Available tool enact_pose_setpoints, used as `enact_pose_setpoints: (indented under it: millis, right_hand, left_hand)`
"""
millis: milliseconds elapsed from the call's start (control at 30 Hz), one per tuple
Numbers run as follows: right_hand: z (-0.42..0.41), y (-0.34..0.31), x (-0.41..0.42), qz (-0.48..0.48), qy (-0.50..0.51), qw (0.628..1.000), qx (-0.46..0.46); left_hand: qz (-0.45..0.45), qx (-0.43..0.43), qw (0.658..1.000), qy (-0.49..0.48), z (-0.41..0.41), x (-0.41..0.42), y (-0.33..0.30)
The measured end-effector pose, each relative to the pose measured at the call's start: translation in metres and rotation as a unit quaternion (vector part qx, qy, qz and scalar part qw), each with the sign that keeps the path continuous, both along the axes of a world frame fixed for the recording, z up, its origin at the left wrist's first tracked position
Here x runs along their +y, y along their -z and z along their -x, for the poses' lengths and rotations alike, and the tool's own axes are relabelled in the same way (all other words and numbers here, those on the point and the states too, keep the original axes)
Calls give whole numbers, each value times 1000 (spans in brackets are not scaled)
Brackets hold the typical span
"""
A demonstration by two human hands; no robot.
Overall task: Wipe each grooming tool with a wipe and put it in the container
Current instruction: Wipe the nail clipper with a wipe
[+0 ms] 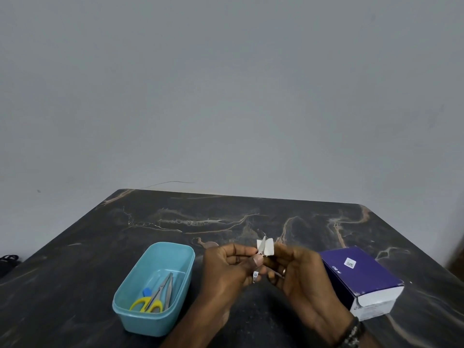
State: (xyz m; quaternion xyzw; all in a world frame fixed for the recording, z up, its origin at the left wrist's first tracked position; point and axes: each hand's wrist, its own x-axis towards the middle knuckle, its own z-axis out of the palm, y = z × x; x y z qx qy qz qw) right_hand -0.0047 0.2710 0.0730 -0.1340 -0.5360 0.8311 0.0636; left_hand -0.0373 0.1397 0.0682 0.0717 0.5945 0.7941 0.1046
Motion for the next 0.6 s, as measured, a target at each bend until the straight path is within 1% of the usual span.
enact_pose_setpoints:
  millis: [33,100,300,600]
  right_hand:
    - [-1,-1,1,4,-6,1000,5]
    - [-1,-2,2,-18,-14,1000,9]
    - [-1,-1,2,-86,8,996,23]
    - [-2,-2,5,-92,-4,995,36]
  left_hand:
    - [0,0,1000,0,0,0,0]
    - [2,1,1000,2,0,0,-1]
    - [11,11,1000,-8,-1,0,-4]
    - [17,17,1000,-16,2,-1,-2]
